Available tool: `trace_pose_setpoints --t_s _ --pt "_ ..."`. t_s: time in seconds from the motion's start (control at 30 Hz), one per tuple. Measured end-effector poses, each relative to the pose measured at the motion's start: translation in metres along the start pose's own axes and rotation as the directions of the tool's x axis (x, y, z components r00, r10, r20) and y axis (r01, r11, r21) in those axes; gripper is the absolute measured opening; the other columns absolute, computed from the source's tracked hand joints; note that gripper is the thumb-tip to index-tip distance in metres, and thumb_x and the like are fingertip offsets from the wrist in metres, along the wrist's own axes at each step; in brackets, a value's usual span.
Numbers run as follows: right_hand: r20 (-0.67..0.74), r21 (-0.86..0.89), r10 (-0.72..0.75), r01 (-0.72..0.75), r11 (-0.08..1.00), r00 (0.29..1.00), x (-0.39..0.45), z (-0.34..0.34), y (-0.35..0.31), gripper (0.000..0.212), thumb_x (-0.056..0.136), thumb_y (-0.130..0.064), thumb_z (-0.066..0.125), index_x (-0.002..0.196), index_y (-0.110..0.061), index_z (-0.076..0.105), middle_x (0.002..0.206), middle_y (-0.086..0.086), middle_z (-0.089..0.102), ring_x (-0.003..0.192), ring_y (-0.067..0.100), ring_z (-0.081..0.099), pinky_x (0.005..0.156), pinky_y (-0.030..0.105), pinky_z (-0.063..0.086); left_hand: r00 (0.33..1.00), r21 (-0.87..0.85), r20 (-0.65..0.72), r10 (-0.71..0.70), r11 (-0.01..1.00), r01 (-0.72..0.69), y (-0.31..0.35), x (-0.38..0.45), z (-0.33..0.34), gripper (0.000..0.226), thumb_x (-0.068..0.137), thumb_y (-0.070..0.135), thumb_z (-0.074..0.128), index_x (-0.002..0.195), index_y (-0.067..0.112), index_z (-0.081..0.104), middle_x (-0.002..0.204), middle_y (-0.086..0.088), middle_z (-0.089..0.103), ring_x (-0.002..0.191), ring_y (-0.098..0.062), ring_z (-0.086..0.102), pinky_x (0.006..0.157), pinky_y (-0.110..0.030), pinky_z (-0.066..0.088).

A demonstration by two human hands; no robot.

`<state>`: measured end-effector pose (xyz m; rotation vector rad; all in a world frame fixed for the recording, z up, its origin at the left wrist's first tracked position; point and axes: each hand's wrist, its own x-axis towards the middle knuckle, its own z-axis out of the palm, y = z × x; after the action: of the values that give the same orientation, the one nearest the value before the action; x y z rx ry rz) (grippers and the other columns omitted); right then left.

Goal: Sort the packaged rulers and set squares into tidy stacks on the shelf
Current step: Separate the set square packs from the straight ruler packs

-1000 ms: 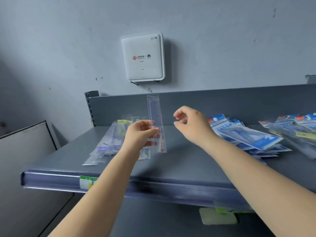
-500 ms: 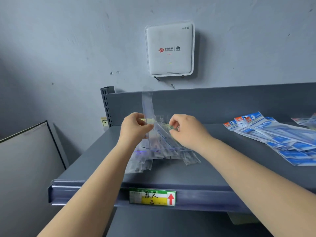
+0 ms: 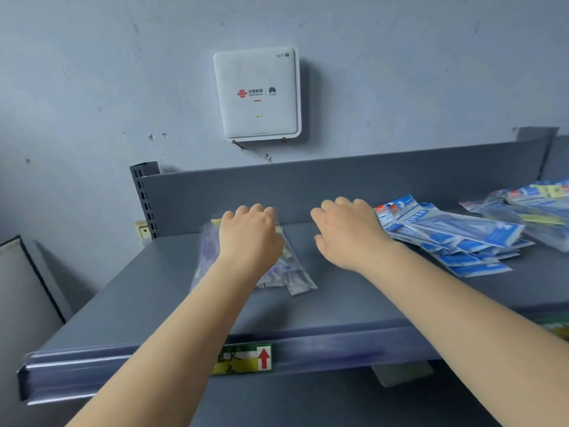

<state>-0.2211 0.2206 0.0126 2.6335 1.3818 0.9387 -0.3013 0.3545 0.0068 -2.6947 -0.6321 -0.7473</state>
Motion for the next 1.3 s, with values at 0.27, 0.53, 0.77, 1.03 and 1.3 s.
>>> trace_pose_setpoints --t_s 0.27,0.53,0.77,1.03,1.3 --pt "0.036 -0.074 0.121 -0.118 0.990 0.992 -0.064 -0.004 0.095 0.029 0.094 -0.027 0.042 0.118 -0.015 0.048 0.115 0.002 0.053 0.109 0.024 0.047 0.076 0.032 0.029 0.991 -0.041 0.005 0.134 0.990 -0.134 0.112 0.007 -0.010 0.026 0.090 0.031 0.046 0.110 0.015 0.053 0.108 0.000 0.055 0.103 -0.025 0.051 0.077 -0.030 0.026" --pt "0.085 -0.060 0.223 -0.218 0.974 0.971 -0.152 -0.011 0.213 0.028 0.094 -0.027 0.042 0.117 -0.014 0.049 0.123 0.004 0.051 0.115 0.025 0.046 0.090 0.037 0.036 0.969 -0.139 -0.023 0.244 0.959 -0.245 0.260 0.010 -0.023 0.035 0.091 0.033 0.046 0.121 0.017 0.053 0.118 0.000 0.055 0.112 -0.024 0.050 0.086 -0.031 0.033" --pt "0.116 -0.037 0.333 -0.331 0.943 0.936 -0.224 -0.007 0.306 0.030 0.094 -0.034 0.041 0.118 -0.016 0.049 0.119 0.000 0.051 0.115 0.023 0.045 0.088 0.035 0.037 0.950 -0.210 -0.010 0.311 0.929 -0.306 0.370 0.015 -0.031 0.035 0.091 0.036 0.044 0.120 0.018 0.053 0.119 0.001 0.054 0.114 -0.024 0.048 0.090 -0.033 0.035" --pt "0.186 0.020 0.443 -0.454 0.891 0.877 -0.266 0.011 0.383 0.031 0.094 -0.038 0.042 0.115 -0.017 0.051 0.117 -0.001 0.053 0.112 0.022 0.047 0.089 0.034 0.038 0.916 -0.284 0.055 0.396 0.886 -0.366 0.447 0.036 -0.032 0.035 0.092 0.037 0.046 0.120 0.017 0.055 0.122 0.001 0.056 0.115 -0.022 0.050 0.093 -0.033 0.035" --pt "0.177 0.115 0.504 -0.526 0.843 0.846 -0.256 0.039 0.441 0.025 0.092 -0.039 0.046 0.108 -0.022 0.056 0.114 -0.004 0.056 0.108 0.020 0.052 0.080 0.029 0.038 0.882 -0.164 0.118 0.456 0.885 -0.435 0.479 0.083 -0.017 0.034 0.093 0.038 0.043 0.116 0.016 0.054 0.123 -0.002 0.055 0.114 -0.023 0.051 0.088 -0.032 0.036"
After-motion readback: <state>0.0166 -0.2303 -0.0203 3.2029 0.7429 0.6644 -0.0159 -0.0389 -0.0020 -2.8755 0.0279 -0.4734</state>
